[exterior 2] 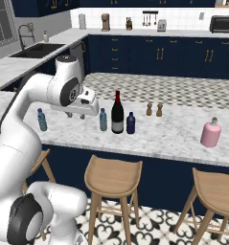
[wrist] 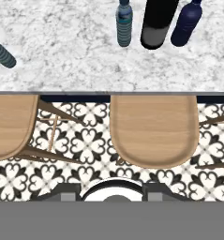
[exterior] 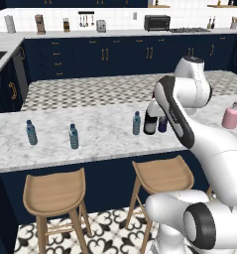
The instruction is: Move the plastic bottles in the middle to the plastics group, and the glass bottles in the middle to the glass group.
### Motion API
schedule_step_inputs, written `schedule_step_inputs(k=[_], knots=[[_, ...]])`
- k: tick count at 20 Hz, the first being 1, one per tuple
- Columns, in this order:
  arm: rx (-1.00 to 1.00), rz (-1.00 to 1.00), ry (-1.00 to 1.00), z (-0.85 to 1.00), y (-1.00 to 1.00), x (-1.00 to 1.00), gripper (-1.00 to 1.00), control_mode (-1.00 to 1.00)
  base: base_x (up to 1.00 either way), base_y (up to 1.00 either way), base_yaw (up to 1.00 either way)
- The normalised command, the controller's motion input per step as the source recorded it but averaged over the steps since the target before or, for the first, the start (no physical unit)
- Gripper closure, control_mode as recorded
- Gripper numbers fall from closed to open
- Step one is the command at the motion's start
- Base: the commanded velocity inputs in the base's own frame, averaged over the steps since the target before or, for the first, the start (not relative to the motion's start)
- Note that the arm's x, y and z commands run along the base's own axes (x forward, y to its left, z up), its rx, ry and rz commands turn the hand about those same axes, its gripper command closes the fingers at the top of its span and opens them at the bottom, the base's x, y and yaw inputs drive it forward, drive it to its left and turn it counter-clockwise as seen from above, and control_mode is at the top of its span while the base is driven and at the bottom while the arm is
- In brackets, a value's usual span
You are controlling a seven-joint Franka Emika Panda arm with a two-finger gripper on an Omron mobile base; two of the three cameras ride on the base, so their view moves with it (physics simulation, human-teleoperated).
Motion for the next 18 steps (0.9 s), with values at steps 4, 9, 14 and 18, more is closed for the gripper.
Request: schedule_step_inputs(k=[4, 9, 14, 18], knots=[[0.0, 0.0, 0.0, -0.01, 0.0, 0.0, -1.0, -1.0, 0.0, 0.0, 0.0], [0.0, 0.0, -0.01, 0.0, 0.0, -0.11, -1.0, -1.0, 0.0, 0.0, 0.0], [0.0, -0.01, -0.03, 0.0, -0.02, -0.22, -1.0, -1.0, 0.0, 0.0, 0.0], [0.0, -0.07, -0.33, 0.08, -0.12, -0.76, -1.0, -1.0, 0.0, 0.0, 0.0]])
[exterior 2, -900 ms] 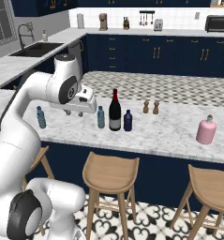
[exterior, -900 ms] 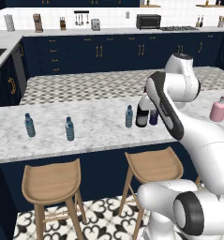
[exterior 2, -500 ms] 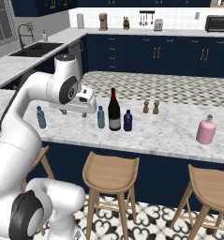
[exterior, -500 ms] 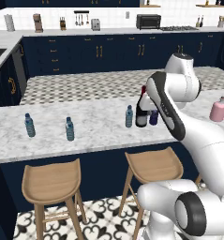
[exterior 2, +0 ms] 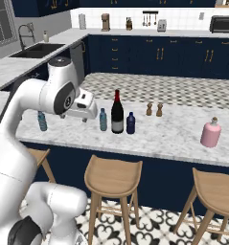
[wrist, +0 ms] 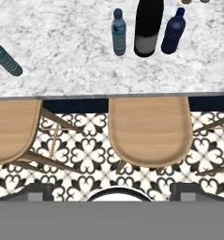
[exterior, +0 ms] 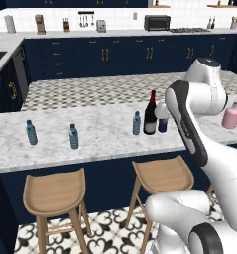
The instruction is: Move the plastic bottles in the middle to the plastics group, and the glass bottles in the middle to the glass group.
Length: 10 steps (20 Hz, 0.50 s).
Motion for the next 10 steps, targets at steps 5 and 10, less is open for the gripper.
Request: schedule_step_inputs(k=[5, 10], knots=[[-0.04, -0.15, -0.26, 0.09, 0.36, -0.2, -1.0, -1.0, 0.0, 0.0, 0.0], [-0.16, -0.35, -0.51, 0.81, 0.37, 0.04, -1.0, -1.0, 0.0, 0.0, 0.0]])
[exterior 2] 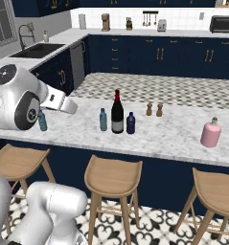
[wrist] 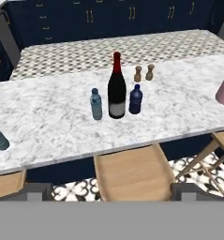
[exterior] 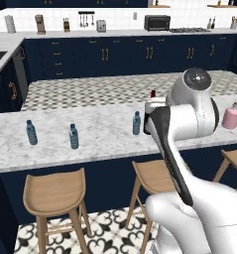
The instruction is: Move the plastic bottles in the middle to the plastics group, and the glass bottles in the middle to the glass group.
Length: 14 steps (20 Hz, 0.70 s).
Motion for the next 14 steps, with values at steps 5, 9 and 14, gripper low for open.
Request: schedule_step_inputs(k=[5, 9, 14], knots=[[-0.06, -0.05, -0.03, 0.1, -0.54, 0.97, -1.0, -1.0, 0.0, 0.0, 0.0], [0.0, 0.2, 0.01, -0.07, -0.66, 1.0, -1.0, -1.0, 0.0, 0.0, 0.0], [0.0, 0.35, 0.05, -0.2, -0.39, 0.9, -1.0, -1.0, 0.0, 0.0, 0.0]])
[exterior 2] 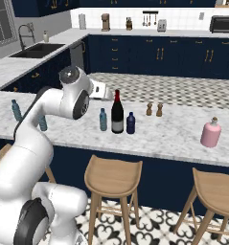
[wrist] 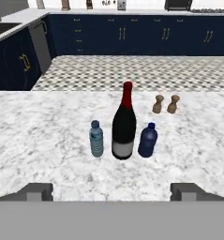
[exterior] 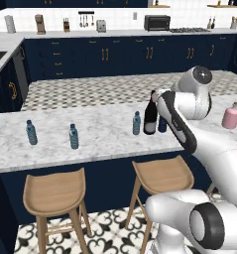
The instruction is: Move the plastic bottles in the middle to the plastics group, and the glass bottles in the middle to the glass group.
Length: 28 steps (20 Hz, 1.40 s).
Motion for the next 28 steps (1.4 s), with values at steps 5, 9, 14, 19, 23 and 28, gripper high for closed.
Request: schedule_step_inputs(k=[5, 9, 14, 19, 23, 28], knots=[[0.0, 0.08, 0.11, -0.01, 0.0, 0.42, -1.0, -1.0, 0.0, 0.0, 0.0], [-0.03, 0.0, 0.26, 0.0, 0.01, 0.25, -1.0, -1.0, 0.0, 0.0, 0.0], [-0.05, 0.0, 0.08, -0.3, 0.04, 0.19, -1.0, -1.0, 0.0, 0.0, 0.0], [0.0, 0.0, -0.05, -0.26, -0.15, 0.32, -1.0, -1.0, 0.0, 0.0, 0.0], [0.0, 0.0, 0.0, -0.09, -0.09, 0.51, -1.0, -1.0, 0.0, 0.0, 0.0], [0.0, 0.0, 0.0, -0.11, -0.01, 0.45, -1.0, -1.0, 0.0, 0.0, 0.0]])
